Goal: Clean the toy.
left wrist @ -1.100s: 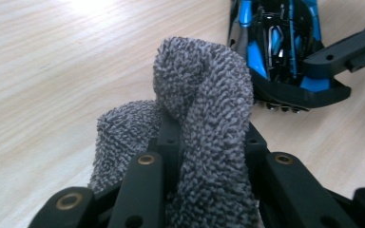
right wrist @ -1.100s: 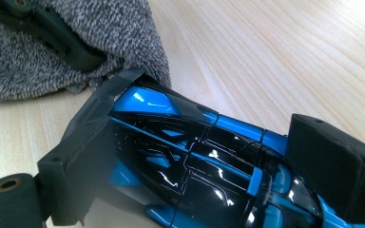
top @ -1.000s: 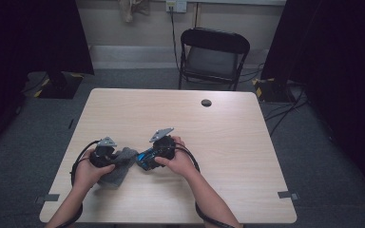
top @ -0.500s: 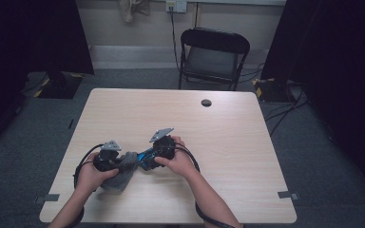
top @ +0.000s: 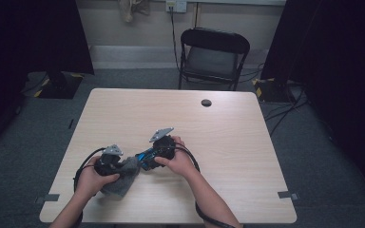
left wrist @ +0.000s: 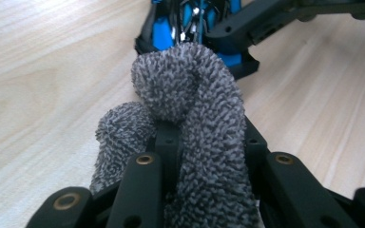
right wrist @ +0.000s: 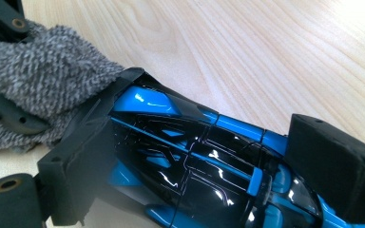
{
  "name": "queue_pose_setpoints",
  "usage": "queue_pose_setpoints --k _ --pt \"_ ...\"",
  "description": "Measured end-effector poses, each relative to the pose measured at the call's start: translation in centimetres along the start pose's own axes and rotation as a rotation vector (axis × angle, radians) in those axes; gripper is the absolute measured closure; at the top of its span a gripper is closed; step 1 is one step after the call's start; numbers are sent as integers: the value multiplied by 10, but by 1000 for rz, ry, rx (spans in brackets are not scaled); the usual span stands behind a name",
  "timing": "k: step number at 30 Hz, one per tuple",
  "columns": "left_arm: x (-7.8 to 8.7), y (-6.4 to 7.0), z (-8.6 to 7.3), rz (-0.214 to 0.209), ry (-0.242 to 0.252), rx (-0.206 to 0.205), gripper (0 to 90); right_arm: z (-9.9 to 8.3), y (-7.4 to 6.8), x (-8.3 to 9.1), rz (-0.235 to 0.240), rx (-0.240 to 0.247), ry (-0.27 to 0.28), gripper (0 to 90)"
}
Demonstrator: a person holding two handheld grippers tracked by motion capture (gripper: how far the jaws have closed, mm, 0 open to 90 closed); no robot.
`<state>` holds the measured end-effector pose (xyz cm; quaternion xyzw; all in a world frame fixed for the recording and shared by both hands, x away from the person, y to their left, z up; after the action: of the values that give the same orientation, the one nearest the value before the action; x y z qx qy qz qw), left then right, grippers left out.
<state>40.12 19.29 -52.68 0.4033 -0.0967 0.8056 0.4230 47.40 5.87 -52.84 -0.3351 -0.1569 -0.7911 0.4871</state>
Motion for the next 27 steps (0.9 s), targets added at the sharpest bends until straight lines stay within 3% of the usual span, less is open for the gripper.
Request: queue_pose_setpoints --k 27 --pt "-8 33 2 -95 -44 -62 696 0 0 0 0 1 -1 95"
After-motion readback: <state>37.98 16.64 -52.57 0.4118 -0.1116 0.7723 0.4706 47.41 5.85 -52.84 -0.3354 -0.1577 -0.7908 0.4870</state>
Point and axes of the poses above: each handheld gripper's, and its own axes: x roughly backward along the jaws, z roughly out of its top, y roughly to its right, the point moved 7 cm from there along -x, roughly forward along the jaws, and after that the axes turned 3 degrees about -x, right-handed, at the moved point
